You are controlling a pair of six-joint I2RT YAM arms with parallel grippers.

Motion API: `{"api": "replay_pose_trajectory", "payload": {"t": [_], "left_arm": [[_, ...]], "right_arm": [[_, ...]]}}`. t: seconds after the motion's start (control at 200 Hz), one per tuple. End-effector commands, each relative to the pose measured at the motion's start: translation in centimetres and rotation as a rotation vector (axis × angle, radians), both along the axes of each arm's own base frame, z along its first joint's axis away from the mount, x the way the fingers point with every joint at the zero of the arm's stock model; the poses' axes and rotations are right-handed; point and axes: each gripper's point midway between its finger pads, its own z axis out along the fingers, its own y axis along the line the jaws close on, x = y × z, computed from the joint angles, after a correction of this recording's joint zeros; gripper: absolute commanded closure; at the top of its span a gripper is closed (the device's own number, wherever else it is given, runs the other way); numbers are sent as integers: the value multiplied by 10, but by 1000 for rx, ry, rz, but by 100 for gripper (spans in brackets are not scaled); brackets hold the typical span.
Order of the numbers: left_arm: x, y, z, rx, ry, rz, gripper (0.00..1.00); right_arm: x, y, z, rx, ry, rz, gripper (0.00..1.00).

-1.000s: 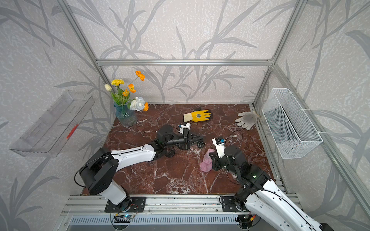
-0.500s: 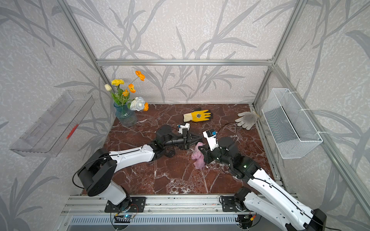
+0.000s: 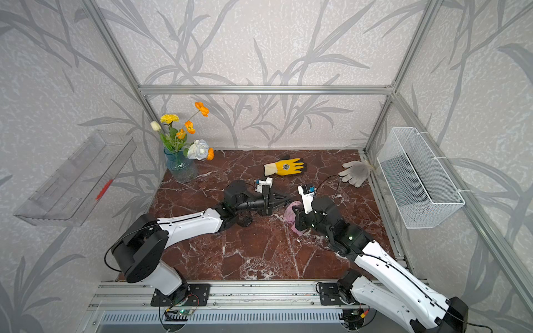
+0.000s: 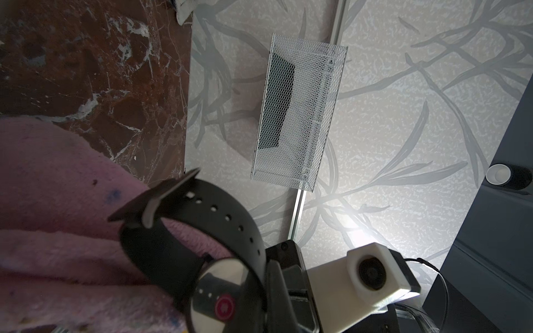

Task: Wipe the watch dial
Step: Wipe the dirt from the watch dial.

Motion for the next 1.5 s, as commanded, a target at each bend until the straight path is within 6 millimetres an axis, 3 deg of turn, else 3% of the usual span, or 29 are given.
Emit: {"api": "replay_pose_trajectory", "payload": {"t": [0.0,0.24,0.355,0.475,0.71,0.92,1.27,1.5], "left_arm": [[-9,3,20,-43,-52,-24,100],[-9,2,18,-39,-50,-27,100],[-9,2,18,-40,-50,-28,100],[-9,3,19,-42,-52,-26,100],[-9,4,22,-44,-58,-26,100],[-10,4,23,-46,-60,-27,100],[-9,3,22,-44,-60,-26,100],[-9,3,23,-44,-60,-24,100]], "right_arm": [[4,1,29,51,-62,-13,100],[-16,41,50,167,-92,236,100],[-17,48,50,184,-76,267,100],[-8,37,44,146,-71,187,100],[11,-13,27,14,-45,-97,100],[12,-21,22,-9,-31,-135,100],[-10,29,46,126,-93,173,100],[-15,45,43,150,-67,254,100]]}}
